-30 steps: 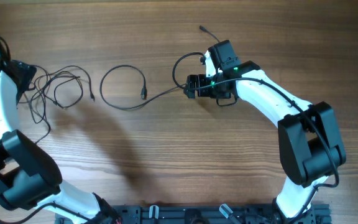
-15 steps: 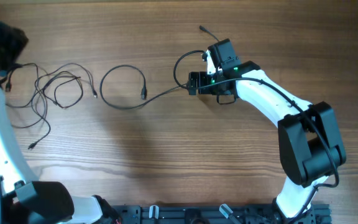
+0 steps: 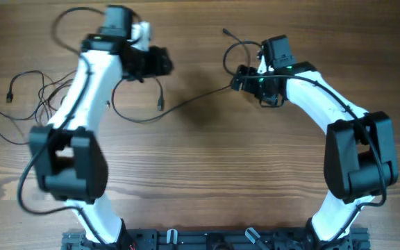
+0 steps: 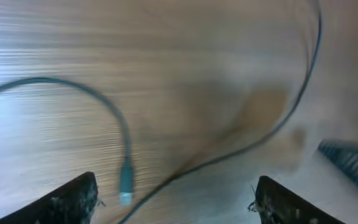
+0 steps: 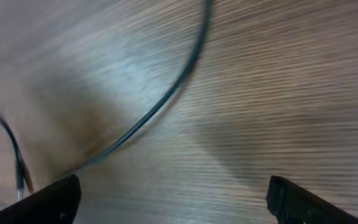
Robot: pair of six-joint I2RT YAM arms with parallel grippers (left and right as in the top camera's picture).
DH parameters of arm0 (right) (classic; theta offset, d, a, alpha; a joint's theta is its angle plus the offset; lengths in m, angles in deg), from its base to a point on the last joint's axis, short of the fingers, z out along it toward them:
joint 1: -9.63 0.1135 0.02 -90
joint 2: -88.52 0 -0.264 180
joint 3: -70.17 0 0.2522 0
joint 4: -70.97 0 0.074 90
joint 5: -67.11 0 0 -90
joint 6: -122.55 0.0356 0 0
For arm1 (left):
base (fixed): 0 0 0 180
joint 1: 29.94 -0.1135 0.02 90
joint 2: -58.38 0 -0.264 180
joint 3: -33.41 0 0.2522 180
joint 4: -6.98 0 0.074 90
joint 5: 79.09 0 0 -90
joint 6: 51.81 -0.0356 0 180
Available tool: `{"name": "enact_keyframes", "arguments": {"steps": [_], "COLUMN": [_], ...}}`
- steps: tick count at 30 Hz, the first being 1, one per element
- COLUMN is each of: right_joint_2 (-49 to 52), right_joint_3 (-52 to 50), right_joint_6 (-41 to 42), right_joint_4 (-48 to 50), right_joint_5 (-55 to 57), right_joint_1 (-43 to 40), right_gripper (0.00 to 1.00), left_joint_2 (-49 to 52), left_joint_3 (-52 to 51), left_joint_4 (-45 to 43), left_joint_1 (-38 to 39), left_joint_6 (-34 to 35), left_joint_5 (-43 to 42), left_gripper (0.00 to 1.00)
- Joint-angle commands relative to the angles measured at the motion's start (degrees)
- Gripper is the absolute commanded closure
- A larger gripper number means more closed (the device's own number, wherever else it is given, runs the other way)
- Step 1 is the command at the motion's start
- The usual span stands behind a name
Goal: Untangle cables
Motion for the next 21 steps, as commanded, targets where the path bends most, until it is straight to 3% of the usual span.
{"name": "enact_keyframes", "arguments": {"steps": [1, 6, 10, 19, 20, 21], "right_joint_2": [1.29, 1.29, 1.29, 1.29, 1.29, 1.29], "right_joint_3": [0.42, 0.42, 0.42, 0.42, 0.42, 0.42], "right_joint_6": [0.68, -4.46, -4.48, -4.31, -4.33, -4.35], "right_joint_4": [-1.49, -5.01, -7.06, -7.72, -7.56, -7.10], "right_joint_5": [-1.11, -1.14, -0.59, 4.07, 4.09, 4.11], "right_joint_1": [-3.82, -10.25, -14.05, -14.10, -14.10, -14.10], "right_gripper": [0.00, 0.00, 0.00, 0.00, 0.00, 0.00], "left_joint_2": [4.50, 7.39, 10.12, 16.24, 16.57, 16.87], "left_joint_3": [-0.83, -0.87, -0.87, -0.87, -0.87, -0.87], "left_joint_4": [-1.90, -7.08, -8.76, -9.03, -9.11, -9.27], "left_joint_1": [6.58, 13.22, 17.51, 21.29, 21.27, 21.09], "left_joint_6": [-12.55, -14.71, -14.71, -14.69, -14.69, -14.69], "left_joint_5": [-0.63, 1.49, 12.57, 12.92, 12.94, 12.94], "left_gripper": [0.13, 0.12, 0.09, 0.09, 0.12, 0.23]}}
